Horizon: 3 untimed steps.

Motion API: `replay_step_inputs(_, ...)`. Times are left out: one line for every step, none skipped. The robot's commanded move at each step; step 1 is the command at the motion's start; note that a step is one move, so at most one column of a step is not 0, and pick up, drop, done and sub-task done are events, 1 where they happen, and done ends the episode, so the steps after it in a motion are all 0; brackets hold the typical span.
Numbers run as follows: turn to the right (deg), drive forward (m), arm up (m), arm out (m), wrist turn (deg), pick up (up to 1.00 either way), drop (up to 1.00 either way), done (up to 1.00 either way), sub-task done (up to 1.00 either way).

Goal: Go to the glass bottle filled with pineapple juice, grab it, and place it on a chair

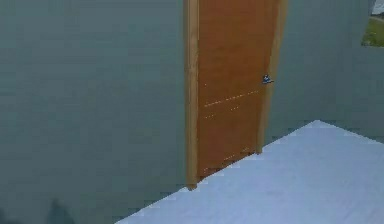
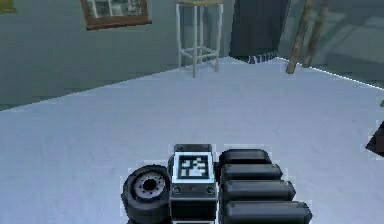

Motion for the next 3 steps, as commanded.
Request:
replay_step_inputs(45.0, 0.0, 0.0, 0.0, 0.0, 0.0, 0.0, 0.0, 0.0)
replay_step_inputs(45.0, 0.0, 0.0, 0.0, 0.0, 0.0, 0.0, 0.0, 0.0)
replay_step_inputs(9.0, 0.0, 0.0, 0.0, 0.0, 0.0, 0.0, 0.0, 0.0)
